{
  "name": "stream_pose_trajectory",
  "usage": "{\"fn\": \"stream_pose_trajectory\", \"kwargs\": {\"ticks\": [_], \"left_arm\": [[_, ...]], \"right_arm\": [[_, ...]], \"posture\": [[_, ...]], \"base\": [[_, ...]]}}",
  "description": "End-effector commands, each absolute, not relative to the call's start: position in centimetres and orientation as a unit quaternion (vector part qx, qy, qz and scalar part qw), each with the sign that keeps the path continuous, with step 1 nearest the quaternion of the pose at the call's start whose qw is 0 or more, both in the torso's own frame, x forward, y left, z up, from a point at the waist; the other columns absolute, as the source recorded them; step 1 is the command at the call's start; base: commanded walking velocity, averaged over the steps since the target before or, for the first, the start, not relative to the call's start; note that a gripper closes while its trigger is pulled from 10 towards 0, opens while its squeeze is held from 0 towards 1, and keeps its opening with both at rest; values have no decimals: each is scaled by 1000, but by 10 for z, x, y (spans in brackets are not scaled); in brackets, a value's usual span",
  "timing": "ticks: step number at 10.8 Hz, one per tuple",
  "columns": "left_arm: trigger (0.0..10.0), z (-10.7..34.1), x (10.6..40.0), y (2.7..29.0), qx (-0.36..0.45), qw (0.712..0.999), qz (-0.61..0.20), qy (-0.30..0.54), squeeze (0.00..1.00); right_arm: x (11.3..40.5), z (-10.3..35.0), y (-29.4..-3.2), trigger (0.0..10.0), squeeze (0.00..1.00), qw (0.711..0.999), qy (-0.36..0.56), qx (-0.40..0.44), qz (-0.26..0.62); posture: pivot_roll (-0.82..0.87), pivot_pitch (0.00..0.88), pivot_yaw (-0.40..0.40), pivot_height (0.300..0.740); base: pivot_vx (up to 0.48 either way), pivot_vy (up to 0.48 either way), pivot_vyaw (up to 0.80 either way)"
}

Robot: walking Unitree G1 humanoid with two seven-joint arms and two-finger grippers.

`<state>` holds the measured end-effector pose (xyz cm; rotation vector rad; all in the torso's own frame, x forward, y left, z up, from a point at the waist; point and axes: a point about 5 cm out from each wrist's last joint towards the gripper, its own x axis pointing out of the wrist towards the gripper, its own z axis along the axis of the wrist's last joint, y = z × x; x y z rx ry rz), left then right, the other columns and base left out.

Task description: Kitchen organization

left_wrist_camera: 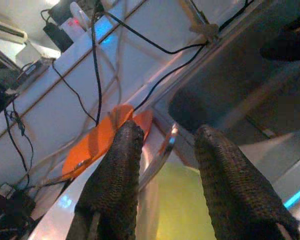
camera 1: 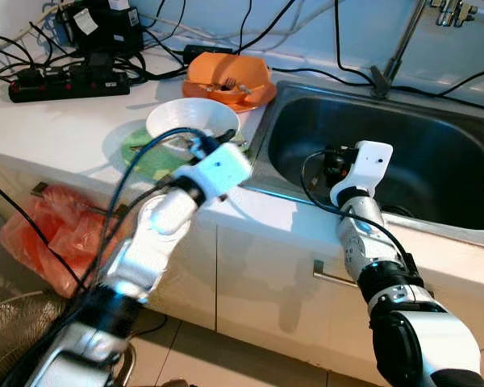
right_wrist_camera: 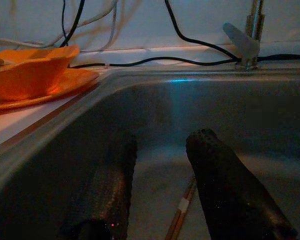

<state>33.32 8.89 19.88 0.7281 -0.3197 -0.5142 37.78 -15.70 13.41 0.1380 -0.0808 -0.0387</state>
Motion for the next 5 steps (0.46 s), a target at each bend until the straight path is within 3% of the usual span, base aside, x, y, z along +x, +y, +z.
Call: {"fn": "stream_pose_trajectory", "kwargs": {"ticks": [1,5], "left_arm": [[10000,202,336,84,361,885,-245,-163,0],[10000,198,352,81,399,877,-222,-148,0]], "right_arm": [[373,119,-158,10000,0,997,-6,78,-25],[374,119,-158,10000,0,997,-7,79,-27]], "posture": [[63,36,-40,740],[63,37,-35,740]], "base": [[0,0,0],[0,0,0]]}}
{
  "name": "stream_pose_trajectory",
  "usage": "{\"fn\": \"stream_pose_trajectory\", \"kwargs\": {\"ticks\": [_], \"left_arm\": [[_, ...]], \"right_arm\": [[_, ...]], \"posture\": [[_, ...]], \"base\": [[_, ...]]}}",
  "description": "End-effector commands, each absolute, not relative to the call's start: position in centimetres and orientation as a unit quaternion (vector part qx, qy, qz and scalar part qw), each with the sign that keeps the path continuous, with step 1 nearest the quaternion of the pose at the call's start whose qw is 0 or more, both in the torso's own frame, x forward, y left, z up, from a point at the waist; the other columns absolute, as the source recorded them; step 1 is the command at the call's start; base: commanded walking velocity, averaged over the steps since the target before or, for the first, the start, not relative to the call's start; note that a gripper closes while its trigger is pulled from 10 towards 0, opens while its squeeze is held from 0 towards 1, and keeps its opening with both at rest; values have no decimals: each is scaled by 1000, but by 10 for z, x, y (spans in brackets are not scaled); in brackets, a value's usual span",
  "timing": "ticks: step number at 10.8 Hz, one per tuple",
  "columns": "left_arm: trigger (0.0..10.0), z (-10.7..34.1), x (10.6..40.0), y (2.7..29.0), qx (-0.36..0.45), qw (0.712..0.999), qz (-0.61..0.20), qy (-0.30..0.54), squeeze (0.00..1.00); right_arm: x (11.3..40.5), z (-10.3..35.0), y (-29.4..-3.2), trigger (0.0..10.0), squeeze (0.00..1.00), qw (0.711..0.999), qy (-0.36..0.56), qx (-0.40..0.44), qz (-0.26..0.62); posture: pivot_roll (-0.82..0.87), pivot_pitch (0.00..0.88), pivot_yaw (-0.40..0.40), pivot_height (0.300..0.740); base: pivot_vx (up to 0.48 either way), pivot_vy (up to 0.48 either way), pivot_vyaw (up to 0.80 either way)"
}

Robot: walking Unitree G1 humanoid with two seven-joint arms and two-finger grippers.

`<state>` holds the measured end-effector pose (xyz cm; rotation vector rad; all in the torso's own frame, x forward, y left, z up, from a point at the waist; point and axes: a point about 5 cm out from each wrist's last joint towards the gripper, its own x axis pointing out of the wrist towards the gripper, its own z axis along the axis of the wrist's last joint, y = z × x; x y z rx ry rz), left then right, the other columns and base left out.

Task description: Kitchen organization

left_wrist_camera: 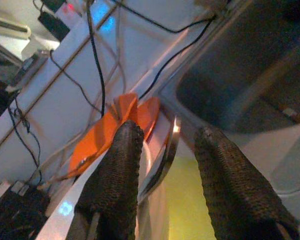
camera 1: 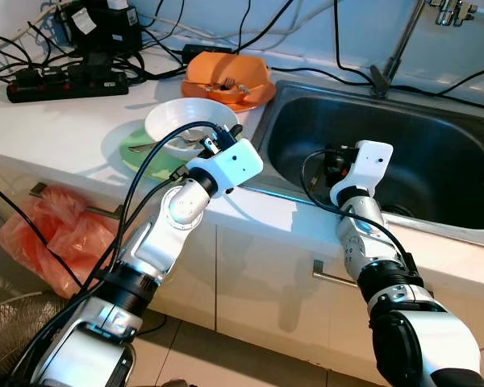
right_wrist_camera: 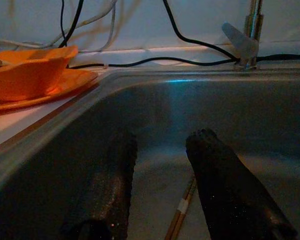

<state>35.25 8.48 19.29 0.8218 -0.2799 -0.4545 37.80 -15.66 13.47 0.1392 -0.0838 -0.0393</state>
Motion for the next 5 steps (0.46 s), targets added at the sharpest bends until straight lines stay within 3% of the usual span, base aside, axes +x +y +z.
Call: {"fn": "stream_pose_trajectory", "kwargs": {"ticks": [1,2,3,5], "left_arm": [[10000,198,355,83,402,880,-208,-142,0],[6745,197,356,84,401,882,-204,-141,0],[0,198,357,84,401,883,-200,-143,0],[0,198,358,84,401,883,-196,-145,0]], "right_arm": [[373,119,-158,10000,0,996,-6,80,-27],[373,119,-158,10000,0,996,-6,80,-27],[373,119,-157,10000,0,996,-7,81,-26],[373,119,-158,10000,0,996,-7,81,-27]], "posture": [[64,37,-35,740],[65,37,-35,740],[64,36,-35,740],[64,35,-36,740]], "base": [[0,0,0],[0,0,0],[0,0,0],[0,0,0]]}}
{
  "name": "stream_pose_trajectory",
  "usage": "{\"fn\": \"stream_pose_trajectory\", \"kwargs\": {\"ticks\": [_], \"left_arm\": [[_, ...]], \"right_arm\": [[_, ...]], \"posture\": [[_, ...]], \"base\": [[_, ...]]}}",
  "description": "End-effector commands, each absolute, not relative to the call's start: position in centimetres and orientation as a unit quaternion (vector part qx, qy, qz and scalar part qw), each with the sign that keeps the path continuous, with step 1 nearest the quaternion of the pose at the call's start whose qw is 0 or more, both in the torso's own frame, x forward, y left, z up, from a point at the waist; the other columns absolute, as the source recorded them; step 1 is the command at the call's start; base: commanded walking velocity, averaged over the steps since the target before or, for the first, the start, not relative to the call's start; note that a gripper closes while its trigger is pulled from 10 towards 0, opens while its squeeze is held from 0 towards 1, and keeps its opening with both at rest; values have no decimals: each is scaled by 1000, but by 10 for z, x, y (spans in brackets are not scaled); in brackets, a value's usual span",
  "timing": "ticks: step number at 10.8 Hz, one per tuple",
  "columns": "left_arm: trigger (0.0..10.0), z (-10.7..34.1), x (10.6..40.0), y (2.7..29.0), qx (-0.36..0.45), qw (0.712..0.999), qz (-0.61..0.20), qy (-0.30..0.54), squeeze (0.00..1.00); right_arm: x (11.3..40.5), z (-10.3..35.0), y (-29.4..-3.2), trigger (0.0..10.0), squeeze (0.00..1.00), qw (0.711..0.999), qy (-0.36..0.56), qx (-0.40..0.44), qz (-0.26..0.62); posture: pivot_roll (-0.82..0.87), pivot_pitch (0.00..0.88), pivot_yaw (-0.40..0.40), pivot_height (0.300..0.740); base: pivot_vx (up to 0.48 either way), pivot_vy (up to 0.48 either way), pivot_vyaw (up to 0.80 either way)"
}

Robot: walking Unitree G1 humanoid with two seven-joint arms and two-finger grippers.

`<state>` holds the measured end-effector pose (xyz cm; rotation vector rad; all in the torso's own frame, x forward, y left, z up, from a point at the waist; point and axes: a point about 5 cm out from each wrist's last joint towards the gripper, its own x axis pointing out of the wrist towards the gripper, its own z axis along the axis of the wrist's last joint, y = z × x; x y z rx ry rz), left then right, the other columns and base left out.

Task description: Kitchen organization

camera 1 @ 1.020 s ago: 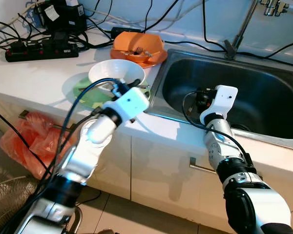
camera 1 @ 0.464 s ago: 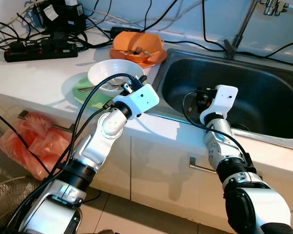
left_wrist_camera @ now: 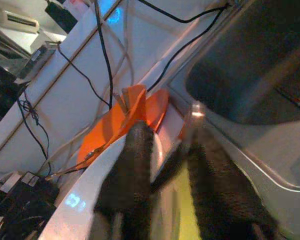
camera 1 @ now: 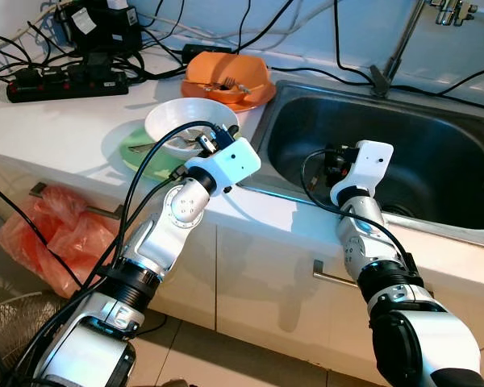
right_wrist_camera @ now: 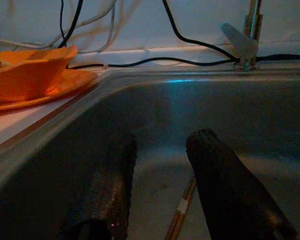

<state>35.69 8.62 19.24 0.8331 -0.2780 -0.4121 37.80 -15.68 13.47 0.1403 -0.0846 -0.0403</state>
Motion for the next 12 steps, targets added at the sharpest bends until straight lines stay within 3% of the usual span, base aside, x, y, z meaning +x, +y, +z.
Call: {"fn": "stream_pose_trajectory", "kwargs": {"ticks": [1,8,11,12], "left_arm": [[0,199,358,84,400,883,-195,-146,0],[0,216,357,85,372,894,-169,-185,0],[0,239,354,85,312,910,-144,-234,0],[4118,250,353,87,207,938,-143,-239,0]], "right_arm": [[373,119,-158,10000,0,996,-7,80,-27],[373,117,-157,10000,0,997,-4,78,-24],[373,117,-156,10000,0,997,-3,79,-21],[373,117,-155,10000,0,997,-3,79,-21]], "posture": [[65,34,-37,740],[70,37,-40,740],[72,36,-39,740],[70,36,-38,740]], "base": [[0,0,0],[0,0,0],[0,0,0],[0,0,0]]}}
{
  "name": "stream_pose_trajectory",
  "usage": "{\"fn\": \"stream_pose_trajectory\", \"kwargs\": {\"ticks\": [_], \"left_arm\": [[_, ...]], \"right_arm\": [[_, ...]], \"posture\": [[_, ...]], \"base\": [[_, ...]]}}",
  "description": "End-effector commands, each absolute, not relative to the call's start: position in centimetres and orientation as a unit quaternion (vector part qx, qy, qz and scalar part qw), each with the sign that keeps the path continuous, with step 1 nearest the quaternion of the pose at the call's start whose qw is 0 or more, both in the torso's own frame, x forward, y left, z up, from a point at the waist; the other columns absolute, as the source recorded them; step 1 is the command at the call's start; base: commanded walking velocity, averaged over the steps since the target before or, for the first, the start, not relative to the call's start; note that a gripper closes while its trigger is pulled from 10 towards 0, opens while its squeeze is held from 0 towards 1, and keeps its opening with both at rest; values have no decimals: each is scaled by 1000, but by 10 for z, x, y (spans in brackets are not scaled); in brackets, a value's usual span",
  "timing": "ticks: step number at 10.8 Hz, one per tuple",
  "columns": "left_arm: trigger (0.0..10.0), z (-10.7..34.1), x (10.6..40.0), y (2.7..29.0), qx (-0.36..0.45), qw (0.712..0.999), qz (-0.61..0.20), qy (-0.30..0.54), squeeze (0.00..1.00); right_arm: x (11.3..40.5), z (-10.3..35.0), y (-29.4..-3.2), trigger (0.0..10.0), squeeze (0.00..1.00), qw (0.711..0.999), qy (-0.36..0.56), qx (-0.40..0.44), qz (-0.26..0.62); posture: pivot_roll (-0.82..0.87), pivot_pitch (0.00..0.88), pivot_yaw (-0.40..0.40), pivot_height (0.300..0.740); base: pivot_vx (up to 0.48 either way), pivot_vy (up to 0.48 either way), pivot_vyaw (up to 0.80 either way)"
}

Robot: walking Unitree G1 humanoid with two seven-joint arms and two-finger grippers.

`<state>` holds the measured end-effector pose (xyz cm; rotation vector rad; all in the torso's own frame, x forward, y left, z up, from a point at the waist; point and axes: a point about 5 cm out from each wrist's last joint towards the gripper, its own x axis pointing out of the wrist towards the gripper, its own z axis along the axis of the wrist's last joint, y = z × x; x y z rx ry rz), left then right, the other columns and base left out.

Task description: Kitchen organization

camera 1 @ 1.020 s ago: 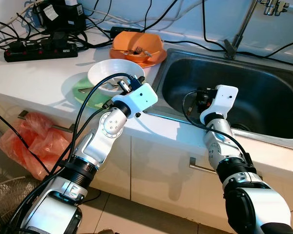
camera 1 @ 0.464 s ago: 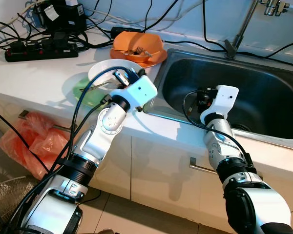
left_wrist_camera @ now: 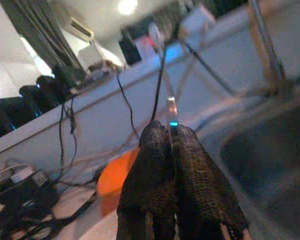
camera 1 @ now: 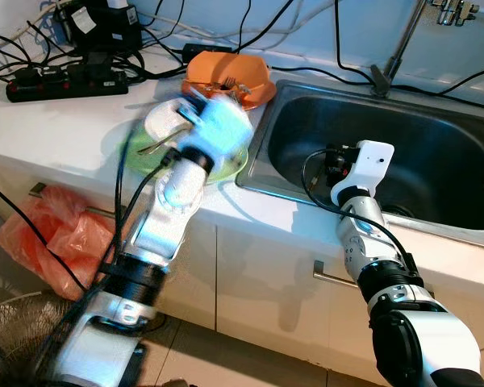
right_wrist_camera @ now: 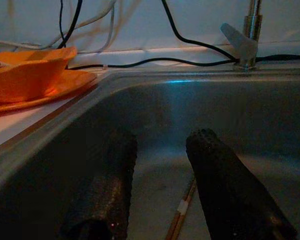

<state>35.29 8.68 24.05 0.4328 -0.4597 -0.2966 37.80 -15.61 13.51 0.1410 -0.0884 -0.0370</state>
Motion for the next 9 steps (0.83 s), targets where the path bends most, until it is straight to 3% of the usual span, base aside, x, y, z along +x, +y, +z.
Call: {"fn": "stream_pose_trajectory", "kwargs": {"ticks": [1,6,9], "left_arm": [[10000,251,353,88,175,945,-146,-234,0],[10000,275,347,98,50,948,-138,-282,0],[10000,298,339,108,-144,925,-165,-311,0]], "right_arm": [[373,116,-155,10000,0,997,-2,78,-20],[373,116,-154,10000,0,997,-2,79,-16],[373,118,-153,10000,0,996,-10,83,-12]], "posture": [[69,35,-39,740],[72,36,-43,740],[70,39,-43,740]], "base": [[0,0,0],[0,0,0],[0,0,0]]}}
